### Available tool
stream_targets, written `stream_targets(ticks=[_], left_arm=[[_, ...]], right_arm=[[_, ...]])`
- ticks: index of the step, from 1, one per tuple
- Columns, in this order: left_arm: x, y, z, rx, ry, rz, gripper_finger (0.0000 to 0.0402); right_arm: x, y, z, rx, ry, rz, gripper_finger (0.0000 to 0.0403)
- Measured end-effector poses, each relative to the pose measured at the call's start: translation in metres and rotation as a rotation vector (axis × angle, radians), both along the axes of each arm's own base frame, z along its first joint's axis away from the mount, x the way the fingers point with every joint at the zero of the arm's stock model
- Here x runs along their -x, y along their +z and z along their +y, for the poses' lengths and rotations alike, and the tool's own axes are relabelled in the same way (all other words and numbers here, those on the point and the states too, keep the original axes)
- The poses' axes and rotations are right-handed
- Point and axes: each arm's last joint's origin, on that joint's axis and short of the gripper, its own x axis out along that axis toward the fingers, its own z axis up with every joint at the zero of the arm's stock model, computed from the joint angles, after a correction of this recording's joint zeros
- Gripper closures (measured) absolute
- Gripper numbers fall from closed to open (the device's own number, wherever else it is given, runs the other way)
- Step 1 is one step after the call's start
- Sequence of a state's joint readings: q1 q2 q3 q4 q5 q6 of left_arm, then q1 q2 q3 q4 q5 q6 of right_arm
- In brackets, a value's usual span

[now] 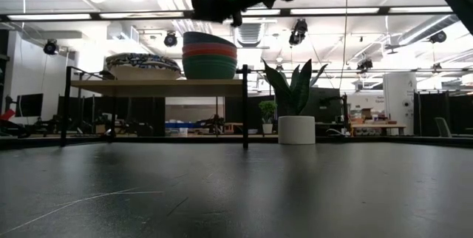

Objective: Place and stack bowls onto a shelf
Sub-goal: Stack the blue bowl on top of the pink bowl on the shelf

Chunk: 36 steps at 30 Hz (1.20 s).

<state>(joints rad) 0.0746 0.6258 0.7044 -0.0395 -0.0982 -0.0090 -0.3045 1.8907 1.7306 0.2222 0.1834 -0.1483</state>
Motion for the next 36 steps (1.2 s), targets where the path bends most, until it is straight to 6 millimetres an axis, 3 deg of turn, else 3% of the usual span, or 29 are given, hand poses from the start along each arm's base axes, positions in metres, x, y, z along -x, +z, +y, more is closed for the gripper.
stream_targets(ticks=[6, 9, 16, 21, 27, 32, 36], left_arm=[[-0.003, -0.001, 0.002, -0.001, 0.053, 0.011, 0.0366], [-0.005, -0.003, 0.003, -0.015, 0.082, 0.024, 0.0366], [-0.011, -0.003, 0.007, -0.072, 0.188, 0.037, 0.0366], [-0.019, 0.000, 0.018, -0.155, 0.261, 0.008, 0.0366], [-0.031, 0.011, 0.048, -0.191, 0.328, 0.052, 0.0366], [-0.052, 0.030, 0.088, -0.211, 0.319, 0.130, 0.0366], [-0.069, 0.041, 0.124, -0.263, 0.380, 0.200, 0.0366]], right_arm=[[-0.008, -0.028, -0.015, -0.072, 0.009, 0.053, 0.0394], [-0.008, -0.032, -0.015, -0.074, 0.006, 0.088, 0.0394], [0.015, 0.010, -0.004, -0.057, 0.011, 0.058, 0.0394], [0.039, 0.040, 0.016, -0.062, 0.039, 0.088, 0.0394], [0.064, 0.060, 0.050, -0.043, 0.103, 0.086, 0.0394], [0.084, 0.056, 0.077, -0.052, 0.155, 0.094, 0.0394], [0.093, 0.040, 0.088, -0.085, 0.175, 0.094, 0.0394]])
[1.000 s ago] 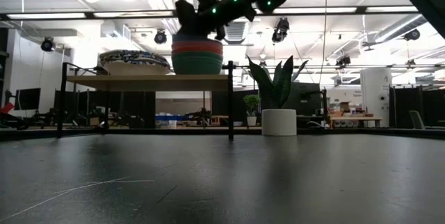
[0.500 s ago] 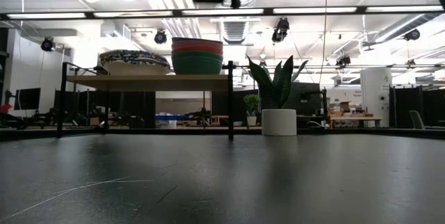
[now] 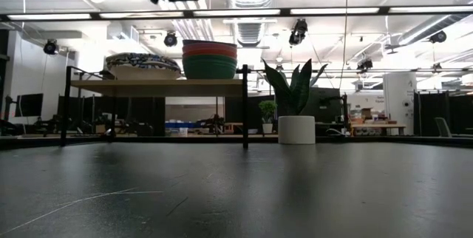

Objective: Place and stack bowls onto a shelf
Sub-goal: Stack the blue bowl on top of the pink bowl on the shelf

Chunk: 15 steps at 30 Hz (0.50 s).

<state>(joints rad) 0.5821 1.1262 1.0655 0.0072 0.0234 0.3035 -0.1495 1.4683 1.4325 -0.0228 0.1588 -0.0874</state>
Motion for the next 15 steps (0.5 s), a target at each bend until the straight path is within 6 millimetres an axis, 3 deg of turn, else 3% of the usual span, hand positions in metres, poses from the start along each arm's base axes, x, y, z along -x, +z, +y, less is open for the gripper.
stream_targets(ticks=[5, 9, 15], left_arm=[[-0.012, -0.005, 0.046, 0.019, 0.074, 0.065, 0.0369], [-0.016, -0.016, 0.078, 0.082, 0.071, 0.081, 0.0393], [-0.020, -0.034, 0.105, 0.171, 0.090, 0.111, 0.0398]], right_arm=[[0.007, -0.018, 0.008, -0.018, 0.018, -0.048, 0.0394], [0.011, -0.029, 0.008, -0.031, 0.012, -0.050, 0.0394], [0.011, -0.037, 0.008, -0.037, 0.012, -0.039, 0.0394]])
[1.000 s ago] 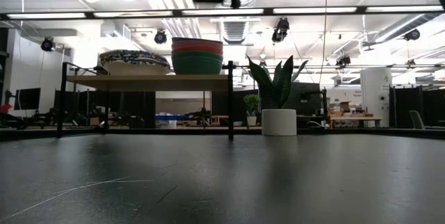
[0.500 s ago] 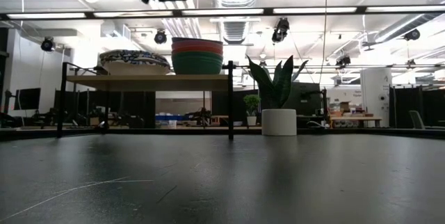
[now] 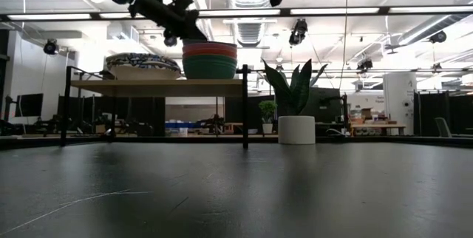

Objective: Place and stack bowls onto a shelf
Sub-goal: Stack the blue bowl on top of the pink bowl on the shelf

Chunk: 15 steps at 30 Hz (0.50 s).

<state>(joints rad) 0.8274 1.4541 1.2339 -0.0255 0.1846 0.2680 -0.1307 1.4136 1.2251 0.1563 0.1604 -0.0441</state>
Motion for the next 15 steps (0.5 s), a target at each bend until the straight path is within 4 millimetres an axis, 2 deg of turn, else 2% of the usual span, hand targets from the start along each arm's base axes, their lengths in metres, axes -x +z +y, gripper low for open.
stream_targets(ticks=[8, 15], left_arm=[[-0.0032, -0.0124, 0.0055, 0.057, 0.009, 0.023, 0.0401], [0.0018, -0.0044, 0.0001, 0.052, 0.011, 0.010, 0.0401]], right_arm=[[-0.0001, -0.0010, -0.0001, 0.000, 0.000, 0.004, 0.0394], [-0.0001, -0.0011, 0.0000, 0.000, 0.001, 0.005, 0.0394]])
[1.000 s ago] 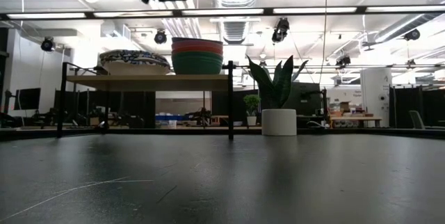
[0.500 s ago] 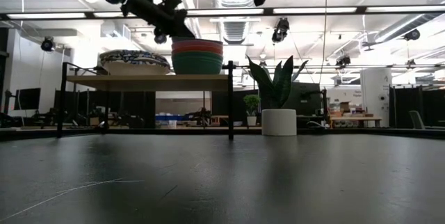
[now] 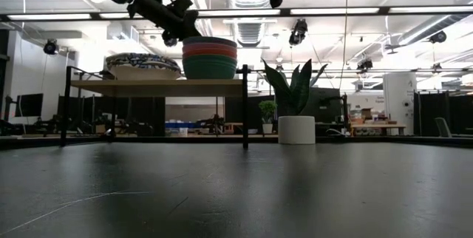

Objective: Place and stack bowls onto a shelf
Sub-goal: Stack the blue bowl on top of the pink bowl on the shelf, then return to Home Position

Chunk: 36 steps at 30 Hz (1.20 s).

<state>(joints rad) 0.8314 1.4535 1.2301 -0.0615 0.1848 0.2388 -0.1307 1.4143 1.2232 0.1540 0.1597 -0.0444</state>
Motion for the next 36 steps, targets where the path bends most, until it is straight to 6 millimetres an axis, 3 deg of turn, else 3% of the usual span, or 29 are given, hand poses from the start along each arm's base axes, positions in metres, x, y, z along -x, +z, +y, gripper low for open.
stream_targets(ticks=[17, 23, 26, 29, 33, 36], left_arm=[[0.004, -0.009, -0.004, 0.106, 0.029, -0.016, 0.0402], [0.010, 0.004, -0.018, 0.114, -0.001, -0.056, 0.0402], [0.015, 0.020, -0.042, 0.118, -0.112, -0.096, 0.0401], [0.020, 0.028, -0.081, 0.136, -0.265, -0.140, 0.0401], [0.033, 0.027, -0.143, 0.131, -0.440, -0.189, 0.0401], [0.048, 0.016, -0.185, 0.130, -0.576, -0.241, 0.0401]], right_arm=[[-0.001, -0.011, 0.016, -0.002, 0.048, 0.023, 0.0394], [0.006, -0.017, 0.017, 0.045, 0.063, 0.044, 0.0394], [0.019, -0.023, 0.020, 0.068, 0.127, 0.033, 0.0394], [0.040, -0.031, 0.023, 0.069, 0.173, 0.016, 0.0394], [0.071, -0.042, 0.032, 0.049, 0.192, 0.014, 0.0394], [0.091, -0.050, 0.041, 0.031, 0.221, -0.007, 0.0394]])
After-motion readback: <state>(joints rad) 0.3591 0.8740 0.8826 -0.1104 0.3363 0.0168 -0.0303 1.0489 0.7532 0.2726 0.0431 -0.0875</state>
